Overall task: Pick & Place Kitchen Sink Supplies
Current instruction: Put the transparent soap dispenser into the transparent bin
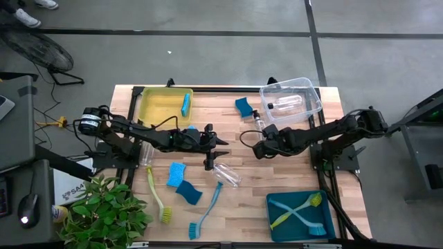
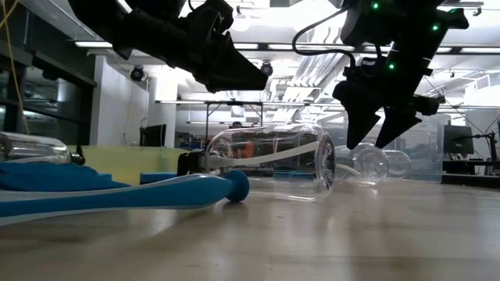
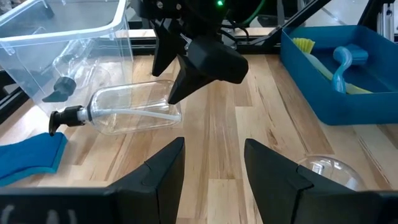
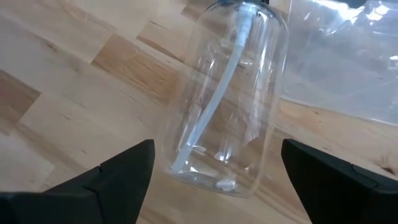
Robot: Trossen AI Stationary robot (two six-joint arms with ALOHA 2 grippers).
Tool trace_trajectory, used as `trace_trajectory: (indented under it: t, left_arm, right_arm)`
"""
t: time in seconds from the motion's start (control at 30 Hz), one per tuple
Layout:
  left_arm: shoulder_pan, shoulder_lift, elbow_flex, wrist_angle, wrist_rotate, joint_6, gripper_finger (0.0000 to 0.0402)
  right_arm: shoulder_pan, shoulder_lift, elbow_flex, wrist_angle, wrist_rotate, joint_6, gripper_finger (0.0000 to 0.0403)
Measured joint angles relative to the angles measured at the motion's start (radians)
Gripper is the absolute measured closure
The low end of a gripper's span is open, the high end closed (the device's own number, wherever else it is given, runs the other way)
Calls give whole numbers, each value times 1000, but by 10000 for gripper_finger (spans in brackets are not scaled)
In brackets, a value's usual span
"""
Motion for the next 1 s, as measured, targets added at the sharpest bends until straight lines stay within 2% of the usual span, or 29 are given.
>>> trace_trajectory:
  t: [0.37, 0.6, 1.0]
  left_arm:
    - [0, 0, 0, -1, 2, -4, 238]
    - [0, 0, 0, -7, 52, -4, 238]
    - [0, 0, 0, -5, 55, -5, 238]
  right_arm:
    - [-14, 38, 0, 20, -33, 24, 6]
    - [-19, 79, 1, 140, 11, 23, 21]
    - [-64, 82, 1, 146, -5, 82, 21]
